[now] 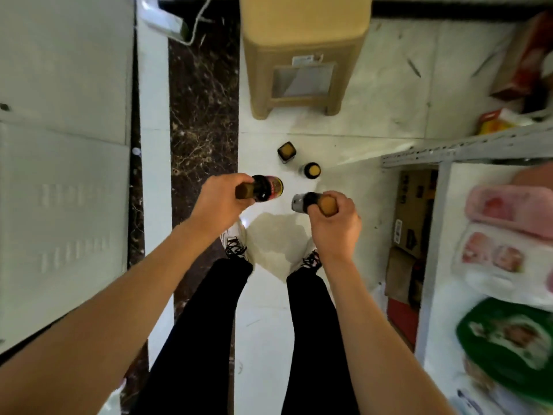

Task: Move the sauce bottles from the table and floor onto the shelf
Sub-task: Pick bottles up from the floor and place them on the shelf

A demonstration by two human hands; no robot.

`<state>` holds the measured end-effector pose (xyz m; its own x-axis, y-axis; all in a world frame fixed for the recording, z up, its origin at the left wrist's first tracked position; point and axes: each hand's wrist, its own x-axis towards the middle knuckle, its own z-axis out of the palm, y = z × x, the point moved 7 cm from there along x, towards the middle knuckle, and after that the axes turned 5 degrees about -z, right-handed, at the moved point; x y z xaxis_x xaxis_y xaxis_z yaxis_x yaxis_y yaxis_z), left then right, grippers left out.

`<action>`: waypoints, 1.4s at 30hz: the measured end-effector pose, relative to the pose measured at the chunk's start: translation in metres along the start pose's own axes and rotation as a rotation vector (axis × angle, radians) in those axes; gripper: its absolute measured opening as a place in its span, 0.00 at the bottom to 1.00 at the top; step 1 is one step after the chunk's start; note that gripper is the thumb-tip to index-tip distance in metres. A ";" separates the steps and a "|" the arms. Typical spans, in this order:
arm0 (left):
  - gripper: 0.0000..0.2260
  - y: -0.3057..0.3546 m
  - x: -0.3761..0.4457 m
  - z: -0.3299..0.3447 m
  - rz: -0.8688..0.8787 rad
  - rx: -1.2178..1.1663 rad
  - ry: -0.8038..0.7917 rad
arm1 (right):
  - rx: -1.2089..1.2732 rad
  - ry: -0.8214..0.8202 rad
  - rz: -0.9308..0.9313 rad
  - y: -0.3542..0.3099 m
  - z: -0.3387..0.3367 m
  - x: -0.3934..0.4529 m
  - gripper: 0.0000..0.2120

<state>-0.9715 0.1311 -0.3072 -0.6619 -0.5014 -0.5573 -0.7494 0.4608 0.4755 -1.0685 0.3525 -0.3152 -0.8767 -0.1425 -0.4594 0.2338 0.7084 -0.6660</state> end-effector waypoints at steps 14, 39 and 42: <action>0.19 0.225 -0.132 -0.220 0.226 -1.196 0.090 | -0.021 0.394 -0.610 -0.211 -0.238 -0.132 0.15; 0.12 0.495 -0.382 -0.341 0.961 -1.164 -0.632 | 0.495 1.160 -0.688 -0.345 -0.504 -0.400 0.25; 0.14 0.519 -0.411 -0.344 1.013 -1.162 -0.673 | 0.442 1.251 -0.678 -0.348 -0.532 -0.424 0.26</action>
<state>-1.0949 0.3248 0.4031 -0.9572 0.1598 0.2412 0.1255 -0.5218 0.8438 -1.0015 0.5341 0.4242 -0.5984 0.4822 0.6399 -0.4511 0.4573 -0.7664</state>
